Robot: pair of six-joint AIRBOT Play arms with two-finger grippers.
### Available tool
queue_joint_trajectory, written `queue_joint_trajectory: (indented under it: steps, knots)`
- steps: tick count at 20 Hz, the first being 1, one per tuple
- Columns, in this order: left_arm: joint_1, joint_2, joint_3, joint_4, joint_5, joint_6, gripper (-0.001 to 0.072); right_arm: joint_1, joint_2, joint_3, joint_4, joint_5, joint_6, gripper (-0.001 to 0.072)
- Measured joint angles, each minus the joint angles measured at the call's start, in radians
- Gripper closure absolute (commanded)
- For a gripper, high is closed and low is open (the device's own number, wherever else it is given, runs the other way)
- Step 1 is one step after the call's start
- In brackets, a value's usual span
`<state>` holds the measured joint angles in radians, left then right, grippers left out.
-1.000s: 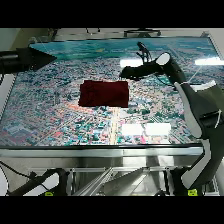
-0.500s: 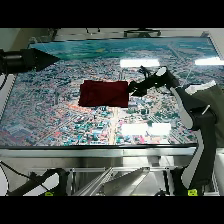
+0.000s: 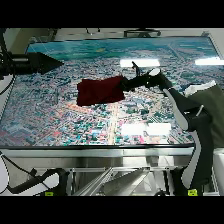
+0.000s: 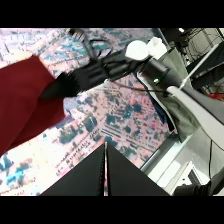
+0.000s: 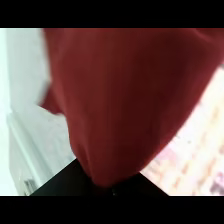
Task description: Fold the shirts.
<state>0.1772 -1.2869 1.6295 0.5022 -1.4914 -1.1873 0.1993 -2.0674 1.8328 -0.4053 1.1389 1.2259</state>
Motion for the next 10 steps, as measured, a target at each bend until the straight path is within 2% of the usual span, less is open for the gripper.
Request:
queue_joint_trajectory:
  steps: [2, 4, 10]
  knots:
    - [-0.002, -0.005, 0.000, -0.006, 0.000, 0.000, 0.0687, -0.051, 0.070, 0.044, -0.013, -0.003, 0.024, 0.0693]
    - [-0.008, -0.006, 0.000, -0.006, 0.004, 0.000, 0.0687, -0.132, 0.154, 0.090, -0.040, -0.006, 0.103, 0.0693]
    - [-0.043, -0.008, 0.000, -0.010, 0.006, 0.000, 0.0687, -0.489, 0.418, 0.138, -0.189, 0.054, 0.468, 0.0692]
